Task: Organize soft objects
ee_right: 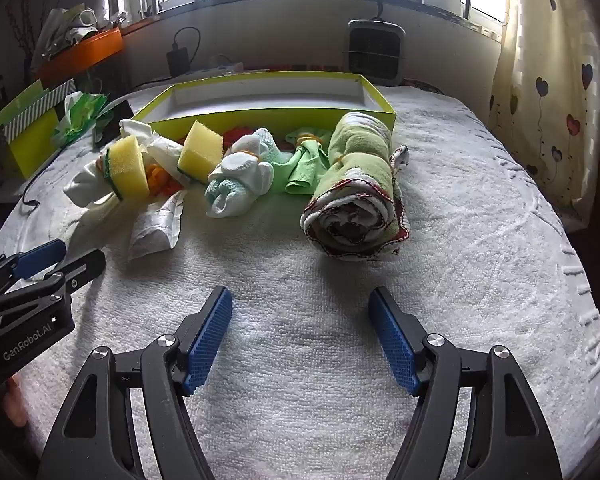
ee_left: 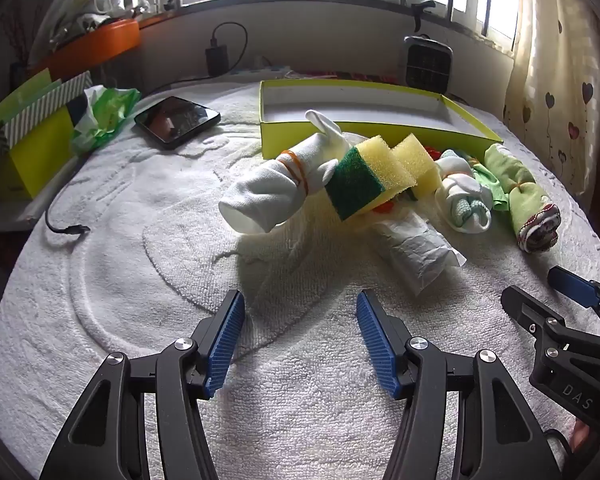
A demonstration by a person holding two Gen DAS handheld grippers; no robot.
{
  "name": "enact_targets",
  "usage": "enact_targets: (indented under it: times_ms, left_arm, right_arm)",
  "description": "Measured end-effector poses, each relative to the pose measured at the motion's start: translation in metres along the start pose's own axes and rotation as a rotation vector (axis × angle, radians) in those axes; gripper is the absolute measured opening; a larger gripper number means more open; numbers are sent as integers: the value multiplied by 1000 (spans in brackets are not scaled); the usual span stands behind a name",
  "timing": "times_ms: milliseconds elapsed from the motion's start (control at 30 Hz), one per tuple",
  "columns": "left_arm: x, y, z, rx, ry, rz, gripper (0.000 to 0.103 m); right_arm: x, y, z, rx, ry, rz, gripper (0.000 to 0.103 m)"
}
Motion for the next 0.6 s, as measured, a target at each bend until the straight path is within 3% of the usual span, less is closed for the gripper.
enact_targets:
  times_ms: [600]
  left_arm:
    - [0, 0, 0, 1, 3, -3, 59]
  right_arm:
    - [1, 0, -2, -2, 12, -9, 72]
Point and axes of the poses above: each gripper's, at about its wrist camera, not at the fingertips, and z roughly against the way its jaws point, x to its right, y to its top, the point moved 6 cm from there along -z, roughly the way its jaws point, and after that the axes turned 2 degrees about -x, right-handed, at the moved point
